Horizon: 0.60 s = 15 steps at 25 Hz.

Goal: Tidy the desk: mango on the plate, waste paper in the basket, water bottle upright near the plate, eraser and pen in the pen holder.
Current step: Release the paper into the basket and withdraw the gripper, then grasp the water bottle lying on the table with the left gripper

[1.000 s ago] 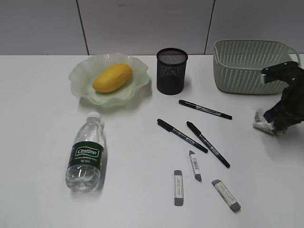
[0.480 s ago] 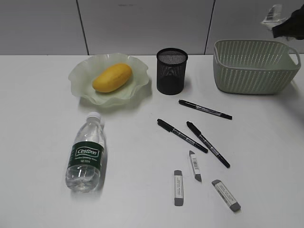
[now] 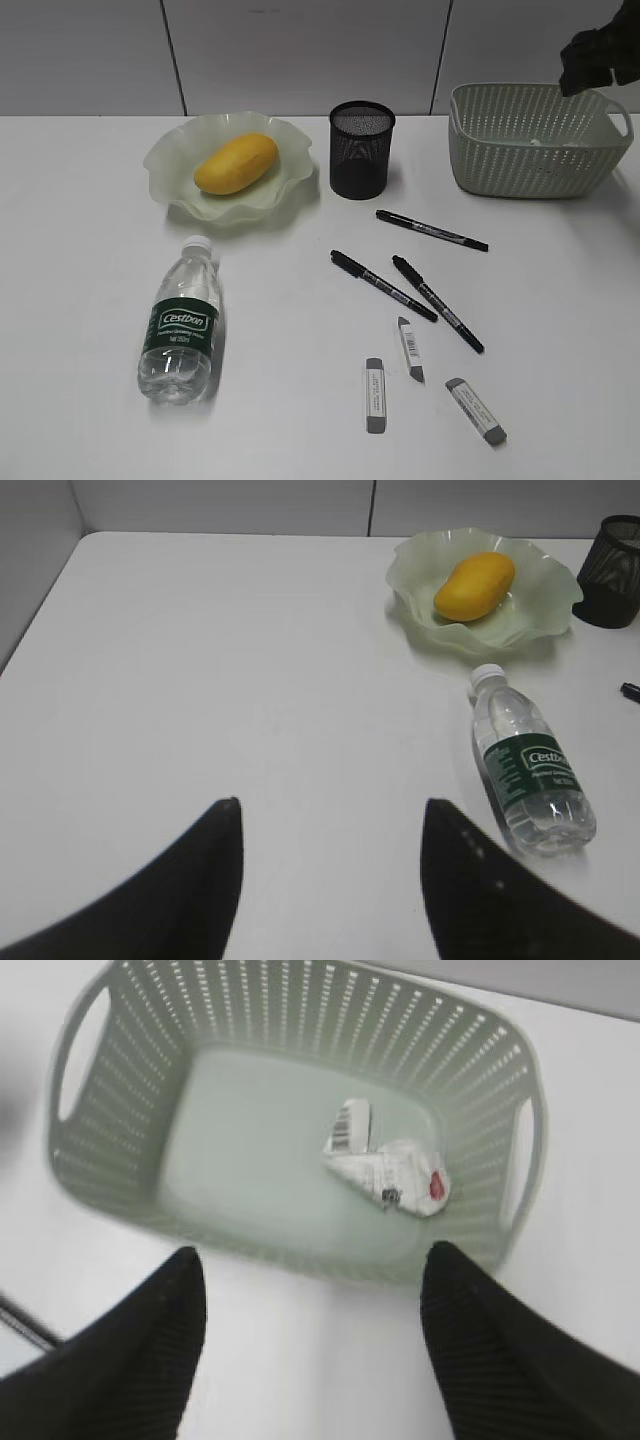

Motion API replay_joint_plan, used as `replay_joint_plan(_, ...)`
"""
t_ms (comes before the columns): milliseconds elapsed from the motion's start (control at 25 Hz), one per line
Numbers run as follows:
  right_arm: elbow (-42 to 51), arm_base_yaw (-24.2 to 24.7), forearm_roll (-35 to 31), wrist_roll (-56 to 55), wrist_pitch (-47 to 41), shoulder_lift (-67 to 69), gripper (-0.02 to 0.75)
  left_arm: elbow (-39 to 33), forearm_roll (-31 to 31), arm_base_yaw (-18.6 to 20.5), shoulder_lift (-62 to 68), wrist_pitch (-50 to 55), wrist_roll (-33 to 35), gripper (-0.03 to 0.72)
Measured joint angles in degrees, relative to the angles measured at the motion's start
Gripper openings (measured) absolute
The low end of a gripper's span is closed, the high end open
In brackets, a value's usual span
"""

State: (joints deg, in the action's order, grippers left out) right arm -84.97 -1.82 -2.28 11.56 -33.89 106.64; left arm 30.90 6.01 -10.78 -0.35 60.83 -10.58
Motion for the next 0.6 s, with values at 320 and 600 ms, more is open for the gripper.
replay_joint_plan(320, 23.9, 0.0, -2.6, -0.3, -9.3, -28.3, 0.481, 0.0, 0.0, 0.0, 0.0, 0.0, 0.0, 0.426)
replay_joint_plan(600, 41.8, 0.0, -2.7, -3.4, -21.3, -59.9, 0.464, 0.0, 0.0, 0.0, 0.0, 0.0, -0.1, 0.426)
